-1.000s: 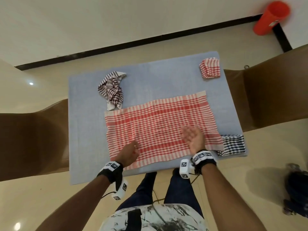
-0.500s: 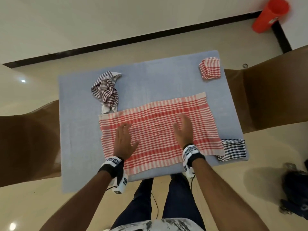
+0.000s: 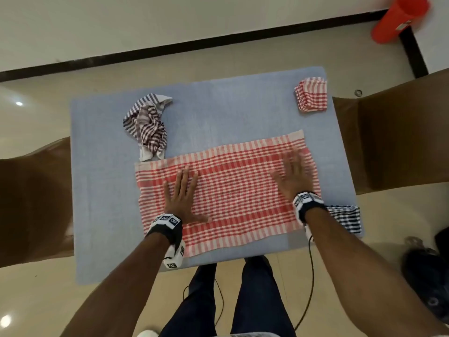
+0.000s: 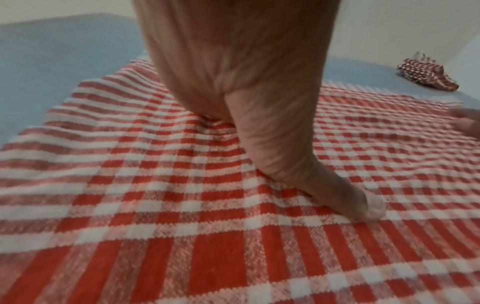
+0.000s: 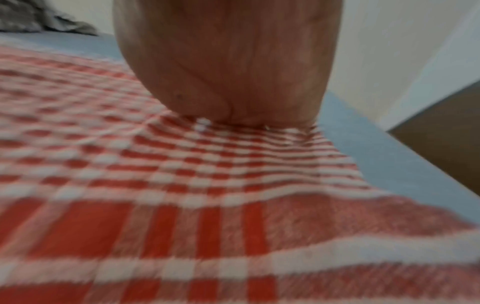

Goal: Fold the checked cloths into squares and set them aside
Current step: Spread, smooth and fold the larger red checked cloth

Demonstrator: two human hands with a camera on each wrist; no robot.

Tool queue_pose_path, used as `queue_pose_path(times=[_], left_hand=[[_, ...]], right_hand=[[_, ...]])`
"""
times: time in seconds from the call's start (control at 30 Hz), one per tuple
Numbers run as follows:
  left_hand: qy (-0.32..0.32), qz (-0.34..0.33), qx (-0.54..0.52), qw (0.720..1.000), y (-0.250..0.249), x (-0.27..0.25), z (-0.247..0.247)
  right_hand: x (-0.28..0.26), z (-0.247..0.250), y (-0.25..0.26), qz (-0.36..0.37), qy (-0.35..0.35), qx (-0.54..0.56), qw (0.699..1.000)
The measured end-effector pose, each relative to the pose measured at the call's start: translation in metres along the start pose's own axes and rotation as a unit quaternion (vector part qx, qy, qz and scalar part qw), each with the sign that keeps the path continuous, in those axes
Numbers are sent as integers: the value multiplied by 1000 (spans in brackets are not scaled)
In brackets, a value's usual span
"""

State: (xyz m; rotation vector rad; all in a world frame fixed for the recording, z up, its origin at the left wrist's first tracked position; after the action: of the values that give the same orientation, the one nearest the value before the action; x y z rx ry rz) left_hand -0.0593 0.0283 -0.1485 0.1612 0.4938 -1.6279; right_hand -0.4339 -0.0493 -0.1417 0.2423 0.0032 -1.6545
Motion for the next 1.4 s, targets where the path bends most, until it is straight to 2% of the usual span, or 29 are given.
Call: queue_pose_path(times=[0.07, 0.1, 0.13, 0.2, 0.27, 0.33, 0.4, 0.47, 0.6, 0.73, 0.83, 0.97, 1.1, 1.23, 1.4], left_hand=[[3, 2, -2, 1000, -1, 0, 3], [3, 1, 0, 1000, -2, 0, 4], [3, -1, 3, 1000, -3, 0, 5], [2, 0, 2, 1000, -3, 0, 3], [4, 1, 1, 1000, -2, 0, 3], [0, 3, 0, 1000, 2, -2, 3], [-9, 22, -9, 1000, 18, -7, 5], [-18, 59, -17, 998, 45, -18, 6], [-14, 141, -2, 990, 99, -46, 9], [-23, 239, -13, 971, 133, -78, 12], [-30, 289, -26, 957, 135, -98, 14], [-73, 318, -56, 944, 115, -109, 35], [-25, 356, -61, 932, 104, -118, 34], [31, 384, -81, 919, 113, -129, 13], [99, 361, -64, 925, 120, -143, -11]], right_hand=[[6, 13, -19, -101, -8, 22, 995], [8, 19, -8, -105, -22, 37, 994], [9, 22, 15, -68, -39, 53, 996], [4, 19, 84, 80, -62, 86, 991], [-14, 1, 146, 191, -27, 100, 976], [-33, -24, 170, 243, 32, 59, 968], [-38, -31, 155, 255, 45, 22, 966], [-30, -25, 116, 210, 36, 15, 977], [-18, -6, 13, 34, 26, -13, 999], [-32, 25, -43, -128, 2, 48, 991], [-55, 40, -61, -205, -35, 56, 976], [-83, 47, -61, -217, 9, -24, 976], [-85, 60, -59, -231, 20, -33, 972], [-81, 76, -57, -231, -14, 24, 972], [-97, 86, -55, -251, 20, 65, 965]])
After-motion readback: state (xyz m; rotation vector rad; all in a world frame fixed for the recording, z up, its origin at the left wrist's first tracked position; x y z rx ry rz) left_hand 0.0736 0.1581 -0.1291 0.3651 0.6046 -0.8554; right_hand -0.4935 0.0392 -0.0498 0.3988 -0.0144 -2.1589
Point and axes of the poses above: each hand's wrist, its own x-axis towards the middle knuckle, its own z-axis out of the back of the hand, y = z × x, the point moved 7 cm from there along x, towards the middle knuckle, and after that the axes turned 15 degrees about -y, right-handed, at the moved point
